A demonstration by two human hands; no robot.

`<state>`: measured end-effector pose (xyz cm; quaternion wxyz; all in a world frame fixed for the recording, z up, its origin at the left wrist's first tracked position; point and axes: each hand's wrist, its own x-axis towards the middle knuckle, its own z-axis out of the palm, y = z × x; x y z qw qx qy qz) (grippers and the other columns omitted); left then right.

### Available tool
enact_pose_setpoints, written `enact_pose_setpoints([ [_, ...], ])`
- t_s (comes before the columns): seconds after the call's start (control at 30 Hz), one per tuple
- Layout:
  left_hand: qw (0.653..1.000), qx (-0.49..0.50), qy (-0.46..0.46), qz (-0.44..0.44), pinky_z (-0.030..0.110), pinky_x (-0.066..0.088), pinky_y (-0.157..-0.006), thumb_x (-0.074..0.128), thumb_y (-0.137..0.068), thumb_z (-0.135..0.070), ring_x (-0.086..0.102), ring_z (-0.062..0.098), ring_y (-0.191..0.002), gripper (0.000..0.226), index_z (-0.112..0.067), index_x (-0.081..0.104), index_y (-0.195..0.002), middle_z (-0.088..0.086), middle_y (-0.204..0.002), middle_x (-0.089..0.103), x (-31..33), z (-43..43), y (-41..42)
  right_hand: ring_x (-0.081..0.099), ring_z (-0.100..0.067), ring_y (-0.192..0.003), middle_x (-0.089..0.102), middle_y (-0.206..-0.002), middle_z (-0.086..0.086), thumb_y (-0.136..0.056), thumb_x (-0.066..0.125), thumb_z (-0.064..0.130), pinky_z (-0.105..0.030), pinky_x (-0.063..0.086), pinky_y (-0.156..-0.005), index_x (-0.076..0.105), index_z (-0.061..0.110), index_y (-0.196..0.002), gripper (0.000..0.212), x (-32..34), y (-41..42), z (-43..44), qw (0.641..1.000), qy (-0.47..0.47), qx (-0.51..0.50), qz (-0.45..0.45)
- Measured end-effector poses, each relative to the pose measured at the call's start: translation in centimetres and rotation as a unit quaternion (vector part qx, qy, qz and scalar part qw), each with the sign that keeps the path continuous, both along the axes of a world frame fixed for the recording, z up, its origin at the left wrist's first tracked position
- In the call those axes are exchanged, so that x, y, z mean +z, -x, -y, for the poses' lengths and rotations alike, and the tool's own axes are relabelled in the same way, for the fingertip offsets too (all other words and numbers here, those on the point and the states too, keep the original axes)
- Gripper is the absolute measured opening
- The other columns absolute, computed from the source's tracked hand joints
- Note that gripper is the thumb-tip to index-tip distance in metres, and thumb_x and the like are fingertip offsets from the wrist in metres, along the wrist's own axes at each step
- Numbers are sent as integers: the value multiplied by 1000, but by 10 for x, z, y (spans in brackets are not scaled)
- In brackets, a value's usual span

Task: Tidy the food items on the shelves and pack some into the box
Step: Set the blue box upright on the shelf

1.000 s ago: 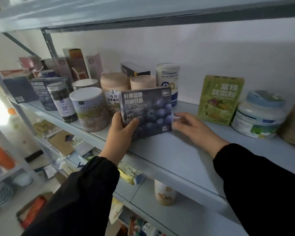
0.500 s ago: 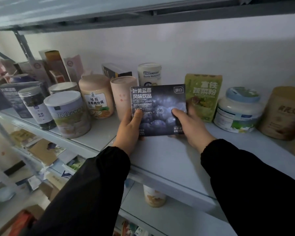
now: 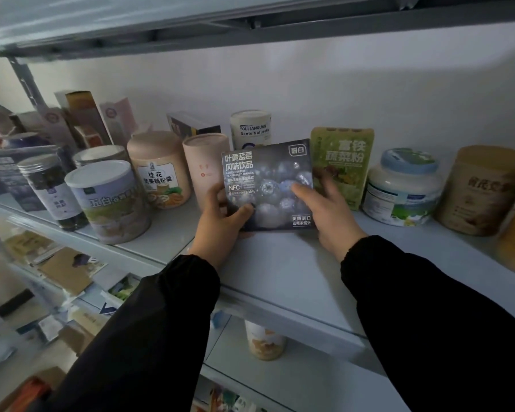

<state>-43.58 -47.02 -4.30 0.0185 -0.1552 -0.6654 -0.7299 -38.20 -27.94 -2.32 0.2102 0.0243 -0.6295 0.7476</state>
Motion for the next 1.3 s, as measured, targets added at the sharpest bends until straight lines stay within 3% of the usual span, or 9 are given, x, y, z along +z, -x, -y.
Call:
enact_pose_setpoints([
  [0.2, 999, -15, -30, 22, 52, 64, -70, 61, -101, 0, 69, 26, -115, 64, -34, 32, -147, 9, -133, 63, 1, -2, 1, 72, -28, -109, 76, -117, -12, -92, 72, 27, -50, 53, -102, 81, 24, -108, 18, 4, -1, 0, 991, 77, 111, 22],
  [0.33, 999, -39, 25, 1, 51, 62, -90, 67, -100, -12, 72, 23, -109, 53, -41, 41, -136, 8, -130, 68, 3, 4, 1, 69, -14, -110, 76, -112, 0, -90, 77, 37, -34, 55, -90, 80, 25, -112, 25, 3, -4, 8, 986, 14, 162, 43],
  [0.5, 990, -123, -50, 45, 62, 60, -77, 66, -101, -15, 71, 38, -110, 39, -32, 54, -134, 5, -124, 72, 5, 2, -6, 62, -21, -130, 68, -138, -3, -73, 90, 49, -37, 49, -110, 72, 26, -130, 64, -5, 0, 13, 988, -27, 154, 8],
  [0.7, 987, -147, -50, 51, 59, 61, -81, 69, -99, -16, 72, 36, -108, 36, -32, 62, -131, 12, -126, 71, 6, 1, -9, 57, -28, -137, 62, -146, -4, -74, 91, 53, -56, 37, -120, 58, 41, -144, 78, -11, 6, 7, 979, -55, 193, 33],
  [0.83, 990, -129, 26, 58, 25, 61, -71, 55, -100, 6, 76, 11, -76, 22, 2, 64, -120, 0, -85, 80, 18, 4, -22, 66, -14, -123, 68, -133, 14, -74, 92, 24, -34, 55, -100, 29, 53, -146, 100, -8, 3, 6, 981, -118, 155, 20],
  [0.9, 991, -89, 53, 81, 21, 58, -80, 43, -105, 7, 75, 12, -79, 26, 0, 61, -123, 3, -95, 80, 17, 10, -22, 68, -11, -118, 68, -134, 3, -70, 95, 16, -28, 58, -93, 29, 40, -147, 104, -7, 4, 4, 986, -118, 116, 20],
  [1.0, 990, -24, 7, 141, 46, 47, -105, 40, -111, -19, 67, 30, -97, 28, -9, 58, -130, 17, -121, 68, 19, 17, -14, 70, -20, -118, 73, -128, -4, -66, 98, 28, -44, 56, -104, 50, 16, -142, 90, -8, 8, 2, 990, -111, 78, 50],
  [1.1, 962, -115, -119, 215, 50, 48, -108, 39, -91, -70, 66, 34, -122, 75, -15, 60, -138, 15, -135, 68, 23, 11, -11, 73, -21, -114, 76, -122, -1, -72, 93, 35, -49, 54, -106, 62, 19, -131, 68, -7, 10, -3, 993, -82, 31, 79],
  [1.3, 967, -110, -153, 171, 46, 56, -97, 24, -103, -66, 70, 29, -118, 66, -21, 65, -129, 11, -127, 74, 15, 5, -7, 73, -30, -114, 74, -125, -14, -109, 33, 56, -46, 59, -95, 62, 15, -138, 58, 12, -3, -3, 983, 96, 95, 128],
])
